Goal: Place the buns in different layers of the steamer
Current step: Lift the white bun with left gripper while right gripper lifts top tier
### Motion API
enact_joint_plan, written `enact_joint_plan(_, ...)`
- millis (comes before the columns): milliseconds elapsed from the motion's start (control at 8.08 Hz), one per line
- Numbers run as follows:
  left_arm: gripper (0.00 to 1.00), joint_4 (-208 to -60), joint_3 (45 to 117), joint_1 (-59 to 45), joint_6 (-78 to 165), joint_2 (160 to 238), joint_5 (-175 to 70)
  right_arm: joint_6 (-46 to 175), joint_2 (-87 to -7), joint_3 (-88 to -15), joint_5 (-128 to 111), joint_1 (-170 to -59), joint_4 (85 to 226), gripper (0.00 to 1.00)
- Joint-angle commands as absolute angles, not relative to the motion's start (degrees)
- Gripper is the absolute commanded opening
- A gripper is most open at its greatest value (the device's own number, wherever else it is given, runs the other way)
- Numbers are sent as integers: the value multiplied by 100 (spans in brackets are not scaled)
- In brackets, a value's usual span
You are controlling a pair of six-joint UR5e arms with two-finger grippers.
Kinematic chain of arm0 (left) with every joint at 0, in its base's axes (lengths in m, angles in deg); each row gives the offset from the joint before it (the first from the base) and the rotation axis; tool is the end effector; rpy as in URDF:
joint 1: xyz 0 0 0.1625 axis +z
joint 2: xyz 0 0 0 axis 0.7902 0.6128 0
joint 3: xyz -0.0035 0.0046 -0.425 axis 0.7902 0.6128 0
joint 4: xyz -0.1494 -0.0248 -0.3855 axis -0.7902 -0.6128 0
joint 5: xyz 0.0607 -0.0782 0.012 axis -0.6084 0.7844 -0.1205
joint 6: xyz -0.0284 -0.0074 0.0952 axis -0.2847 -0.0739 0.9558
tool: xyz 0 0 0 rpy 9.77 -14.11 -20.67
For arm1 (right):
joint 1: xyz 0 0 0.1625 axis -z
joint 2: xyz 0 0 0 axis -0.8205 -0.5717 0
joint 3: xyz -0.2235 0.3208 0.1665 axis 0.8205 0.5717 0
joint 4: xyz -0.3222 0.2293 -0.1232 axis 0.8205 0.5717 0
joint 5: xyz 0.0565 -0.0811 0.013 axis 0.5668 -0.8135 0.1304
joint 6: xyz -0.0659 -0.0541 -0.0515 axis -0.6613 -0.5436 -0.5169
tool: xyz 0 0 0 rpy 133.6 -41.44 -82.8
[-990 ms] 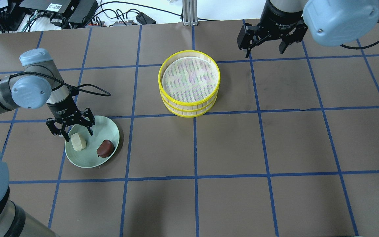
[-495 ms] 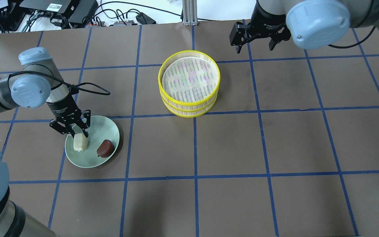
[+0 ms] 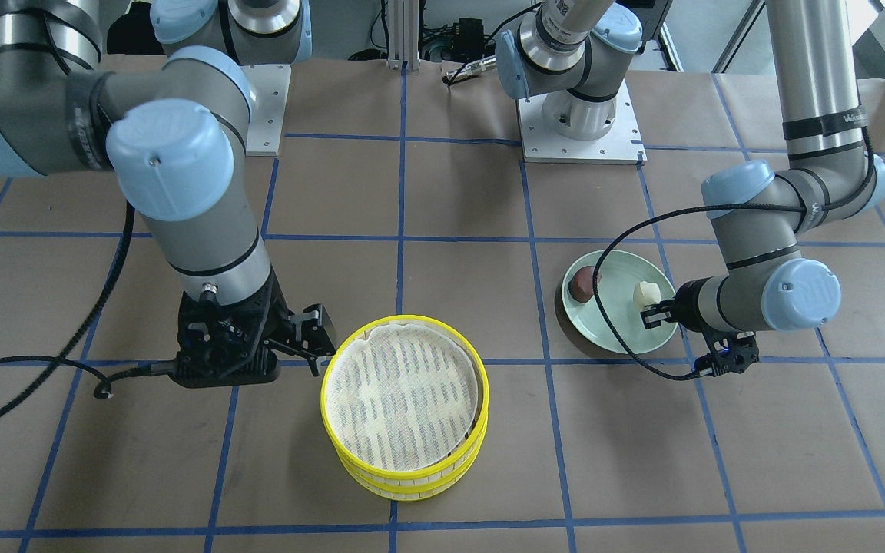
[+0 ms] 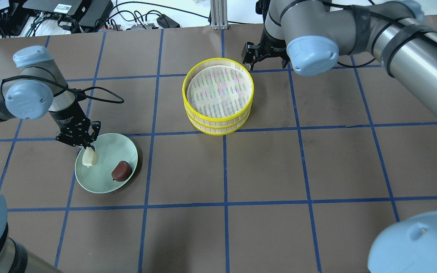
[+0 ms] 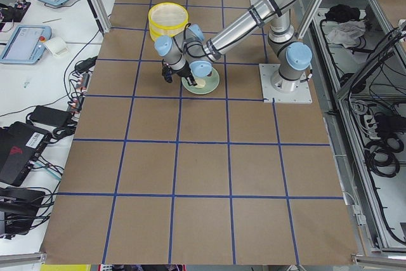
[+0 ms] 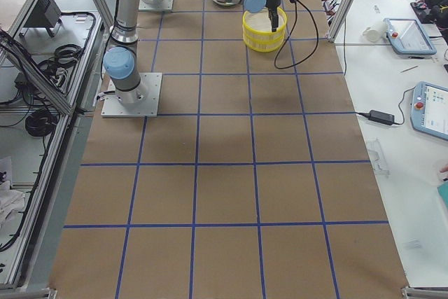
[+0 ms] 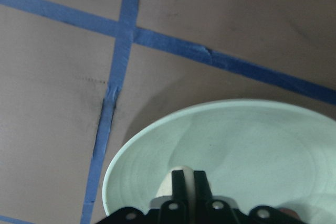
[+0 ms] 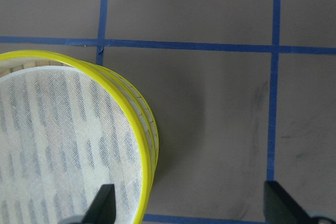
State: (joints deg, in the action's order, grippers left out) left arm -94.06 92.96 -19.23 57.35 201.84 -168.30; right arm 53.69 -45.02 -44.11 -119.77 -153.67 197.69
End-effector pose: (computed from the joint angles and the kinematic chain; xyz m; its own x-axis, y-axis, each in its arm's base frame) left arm 0.0518 -0.5507 0.1984 -0.9494 -0.3063 -0.0700 -0.3097 0.8748 0.3726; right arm 0.2311 -0.6224 0.3610 -0.9972 -0.0590 -0.0469 -0.0492 0.9807 -0.1890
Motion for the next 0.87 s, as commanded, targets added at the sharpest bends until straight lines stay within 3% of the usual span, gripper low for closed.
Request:
enact_joint_plan(0,0,-9405,8928,-1925,5759,19840,-16810,5506,-4014,-4687,-11767,-15436,20626,100)
enact_joint_plan(495,0,-9115,8320,-1951,5698,19645,-16627,5516,-3890,-4802,-11465,-15454,20637,98)
enact_joint_plan(743,0,-8763,8311,-2004,5689,19662,-16573,5533,-3872,-4828,-11457,-15454,20602,63)
